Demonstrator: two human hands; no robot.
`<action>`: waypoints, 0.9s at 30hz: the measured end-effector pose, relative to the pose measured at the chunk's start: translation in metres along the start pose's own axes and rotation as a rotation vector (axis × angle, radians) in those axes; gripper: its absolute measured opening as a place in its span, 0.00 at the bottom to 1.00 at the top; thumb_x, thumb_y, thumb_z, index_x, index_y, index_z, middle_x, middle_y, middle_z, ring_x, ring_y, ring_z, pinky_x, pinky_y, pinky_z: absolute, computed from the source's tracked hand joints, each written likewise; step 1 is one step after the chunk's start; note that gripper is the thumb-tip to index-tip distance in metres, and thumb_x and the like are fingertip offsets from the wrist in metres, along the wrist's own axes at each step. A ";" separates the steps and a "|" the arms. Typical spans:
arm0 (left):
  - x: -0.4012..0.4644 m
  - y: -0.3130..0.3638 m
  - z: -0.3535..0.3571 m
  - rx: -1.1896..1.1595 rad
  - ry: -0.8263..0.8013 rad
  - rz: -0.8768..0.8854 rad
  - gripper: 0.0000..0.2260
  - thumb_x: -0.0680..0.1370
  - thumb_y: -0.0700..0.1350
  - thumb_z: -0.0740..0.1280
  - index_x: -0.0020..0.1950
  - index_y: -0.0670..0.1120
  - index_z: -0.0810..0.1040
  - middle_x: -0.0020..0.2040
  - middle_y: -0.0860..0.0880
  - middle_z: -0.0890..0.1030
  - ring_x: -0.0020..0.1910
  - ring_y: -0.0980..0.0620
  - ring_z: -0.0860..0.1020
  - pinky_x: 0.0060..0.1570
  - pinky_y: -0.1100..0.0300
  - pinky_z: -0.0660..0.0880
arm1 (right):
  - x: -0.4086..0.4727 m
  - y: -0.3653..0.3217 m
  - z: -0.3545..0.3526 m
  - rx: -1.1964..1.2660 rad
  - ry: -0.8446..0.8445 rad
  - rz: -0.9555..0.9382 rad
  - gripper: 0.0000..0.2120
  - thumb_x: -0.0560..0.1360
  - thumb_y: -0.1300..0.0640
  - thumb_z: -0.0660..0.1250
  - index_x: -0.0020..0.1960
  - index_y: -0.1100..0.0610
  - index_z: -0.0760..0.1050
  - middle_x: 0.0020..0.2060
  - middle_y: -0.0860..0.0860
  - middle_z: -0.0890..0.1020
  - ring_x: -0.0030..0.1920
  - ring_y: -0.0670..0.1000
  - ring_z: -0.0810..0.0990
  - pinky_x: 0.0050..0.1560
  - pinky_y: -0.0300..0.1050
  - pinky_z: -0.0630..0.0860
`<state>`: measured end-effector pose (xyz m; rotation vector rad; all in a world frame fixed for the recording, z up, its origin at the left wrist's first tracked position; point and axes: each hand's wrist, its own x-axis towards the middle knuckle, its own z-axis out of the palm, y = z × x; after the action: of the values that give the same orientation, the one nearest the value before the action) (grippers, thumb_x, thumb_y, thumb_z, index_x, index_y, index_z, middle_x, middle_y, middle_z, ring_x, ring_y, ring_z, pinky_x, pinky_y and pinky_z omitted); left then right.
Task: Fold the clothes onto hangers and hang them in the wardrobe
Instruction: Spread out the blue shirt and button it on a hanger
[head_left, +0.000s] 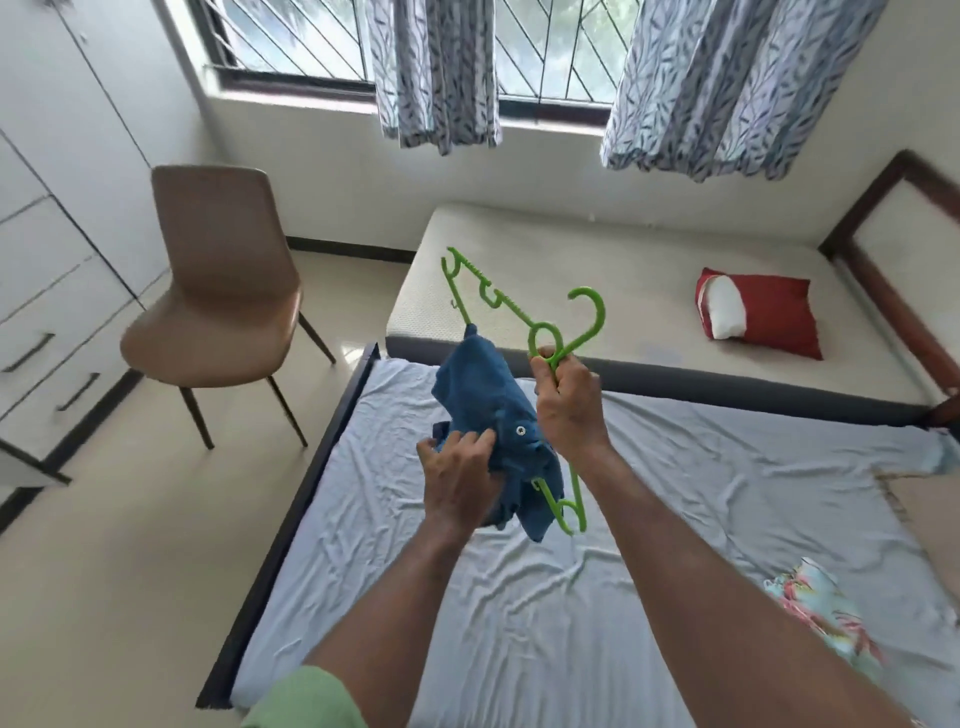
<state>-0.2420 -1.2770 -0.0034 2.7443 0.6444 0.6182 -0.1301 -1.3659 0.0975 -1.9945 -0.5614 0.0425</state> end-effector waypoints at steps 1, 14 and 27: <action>-0.002 0.003 -0.016 0.013 0.018 -0.017 0.05 0.70 0.47 0.58 0.40 0.51 0.74 0.34 0.53 0.78 0.38 0.47 0.77 0.47 0.48 0.66 | 0.003 -0.013 -0.006 0.005 -0.002 -0.009 0.09 0.84 0.58 0.62 0.50 0.60 0.79 0.32 0.50 0.77 0.31 0.42 0.73 0.32 0.34 0.66; -0.059 -0.025 -0.176 0.042 -0.204 -0.269 0.27 0.66 0.67 0.66 0.57 0.53 0.70 0.53 0.55 0.76 0.55 0.52 0.76 0.57 0.46 0.69 | -0.025 -0.178 0.023 0.021 -0.346 -0.144 0.11 0.84 0.57 0.61 0.54 0.62 0.79 0.43 0.57 0.81 0.39 0.54 0.77 0.40 0.47 0.70; -0.126 -0.201 -0.367 0.264 0.145 0.069 0.24 0.73 0.42 0.68 0.69 0.55 0.78 0.67 0.53 0.78 0.67 0.50 0.73 0.58 0.46 0.65 | -0.142 -0.375 0.158 -0.123 -0.706 -0.425 0.13 0.81 0.57 0.63 0.38 0.53 0.73 0.33 0.48 0.74 0.32 0.51 0.75 0.27 0.42 0.70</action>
<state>-0.5856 -1.1081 0.2080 2.9975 0.7121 0.8063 -0.4366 -1.1519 0.3114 -1.9088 -1.4571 0.4707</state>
